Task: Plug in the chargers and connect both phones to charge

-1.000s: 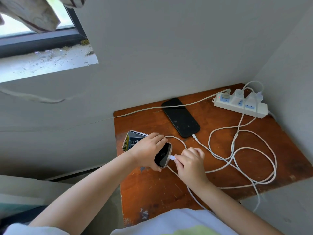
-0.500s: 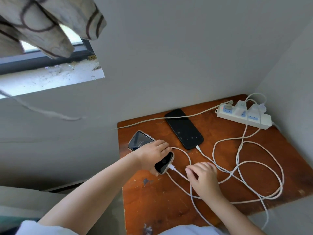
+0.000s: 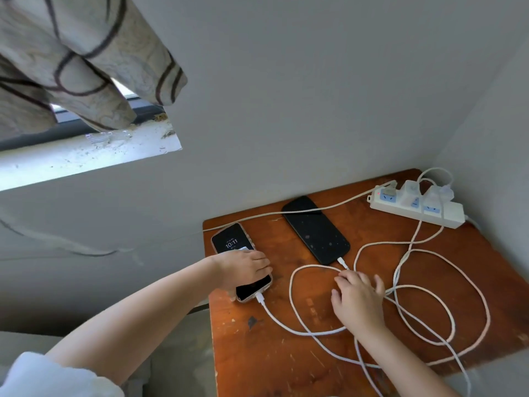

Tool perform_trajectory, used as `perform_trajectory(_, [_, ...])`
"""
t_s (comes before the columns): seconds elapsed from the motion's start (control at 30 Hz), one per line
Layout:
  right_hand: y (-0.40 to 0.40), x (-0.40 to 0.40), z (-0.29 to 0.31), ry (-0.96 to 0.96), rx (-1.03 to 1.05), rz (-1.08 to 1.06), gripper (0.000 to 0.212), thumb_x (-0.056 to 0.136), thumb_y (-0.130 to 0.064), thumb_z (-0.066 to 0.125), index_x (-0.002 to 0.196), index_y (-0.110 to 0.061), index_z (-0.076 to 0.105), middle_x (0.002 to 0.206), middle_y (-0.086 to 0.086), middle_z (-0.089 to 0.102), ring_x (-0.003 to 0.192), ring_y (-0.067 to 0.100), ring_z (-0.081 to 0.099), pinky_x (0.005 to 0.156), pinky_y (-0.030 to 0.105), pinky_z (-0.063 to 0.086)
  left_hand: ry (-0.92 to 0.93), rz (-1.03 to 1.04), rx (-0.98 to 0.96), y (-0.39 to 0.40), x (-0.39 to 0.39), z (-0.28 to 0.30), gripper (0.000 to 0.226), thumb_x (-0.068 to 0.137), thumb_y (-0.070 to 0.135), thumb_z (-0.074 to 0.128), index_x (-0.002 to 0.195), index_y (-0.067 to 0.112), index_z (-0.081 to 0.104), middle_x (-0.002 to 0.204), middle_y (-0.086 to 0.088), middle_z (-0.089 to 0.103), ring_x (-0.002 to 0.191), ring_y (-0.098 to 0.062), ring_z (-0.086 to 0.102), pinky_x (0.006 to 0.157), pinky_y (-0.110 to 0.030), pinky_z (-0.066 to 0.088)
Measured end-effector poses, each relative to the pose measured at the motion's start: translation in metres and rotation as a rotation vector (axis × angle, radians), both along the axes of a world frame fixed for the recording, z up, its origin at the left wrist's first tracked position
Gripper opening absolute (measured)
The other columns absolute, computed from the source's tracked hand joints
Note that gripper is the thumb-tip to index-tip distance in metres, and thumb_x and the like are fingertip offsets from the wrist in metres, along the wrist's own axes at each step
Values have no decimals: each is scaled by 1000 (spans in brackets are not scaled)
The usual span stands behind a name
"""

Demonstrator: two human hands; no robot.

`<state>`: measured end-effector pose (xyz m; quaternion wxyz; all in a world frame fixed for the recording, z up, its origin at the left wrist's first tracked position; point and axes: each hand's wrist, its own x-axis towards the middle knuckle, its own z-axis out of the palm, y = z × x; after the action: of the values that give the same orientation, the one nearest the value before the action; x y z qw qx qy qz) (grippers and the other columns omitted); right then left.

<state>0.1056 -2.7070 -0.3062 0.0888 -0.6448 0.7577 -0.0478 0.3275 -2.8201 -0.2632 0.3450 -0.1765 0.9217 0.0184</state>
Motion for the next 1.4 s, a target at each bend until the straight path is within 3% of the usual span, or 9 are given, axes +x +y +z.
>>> perform_trajectory(0.13, [0,-7,0,25,58,-13,37,93,-34,44,127,-23,51,139,-5,47,129,14,36,109,39,25,-1,-13,-17,-1,-10,-2,82,77,12,68,140,6,17,149,-16,24,139,-30,16,114,-40,17])
perform_trajectory(0.37, [4,-4,0,24,112,2,40,93,-36,43,131,-25,45,144,-3,41,134,16,30,111,39,23,-7,-85,-57,-2,-33,-2,82,75,5,69,140,8,18,151,-13,22,140,-26,14,115,-35,7])
perform_trajectory(0.57, [8,2,-1,-56,-7,69,32,88,-34,55,116,-21,62,136,3,53,132,26,37,110,54,20,25,-36,-108,4,-31,-3,75,82,4,61,142,11,15,153,-9,17,142,-23,6,115,-35,1])
perform_trajectory(0.63, [8,4,-3,-77,-9,117,36,89,-37,53,121,-22,59,140,2,49,135,27,32,111,56,16,72,40,-124,10,-23,-5,77,84,2,56,143,14,9,155,-7,9,142,-22,-1,114,-35,-2])
perform_trajectory(0.77, [3,4,-14,-30,124,188,57,90,-56,34,141,-31,25,155,-4,16,143,24,5,115,51,6,274,322,-116,22,10,-13,81,84,-3,52,143,19,1,155,-2,-1,140,-16,-9,107,-29,-9])
perform_trajectory(0.9, [3,5,-23,28,177,209,66,87,-65,26,143,-33,14,157,-1,1,143,27,-2,114,52,-1,664,825,-156,42,42,-27,62,90,12,45,143,18,12,154,-3,12,142,-17,3,112,-28,5])
perform_trajectory(1.1, [3,4,-28,41,173,212,68,86,-66,24,144,-32,13,157,-1,2,143,27,-2,114,52,-1,709,1306,-232,65,33,-50,53,97,32,28,142,10,13,154,-9,10,142,-21,4,114,-33,3])
perform_trajectory(1.2, [3,5,-27,56,182,212,68,86,-66,24,144,-33,12,157,0,1,143,27,-2,114,52,-1,706,1406,-259,62,20,-56,52,97,32,23,142,9,10,154,-11,8,142,-23,2,115,-33,2])
perform_trajectory(1.4, [3,6,-25,62,194,210,67,87,-66,25,144,-33,11,157,0,0,143,26,-2,114,52,0,650,1361,-303,67,10,-68,52,97,31,18,142,8,8,154,-11,7,142,-22,1,114,-32,-3])
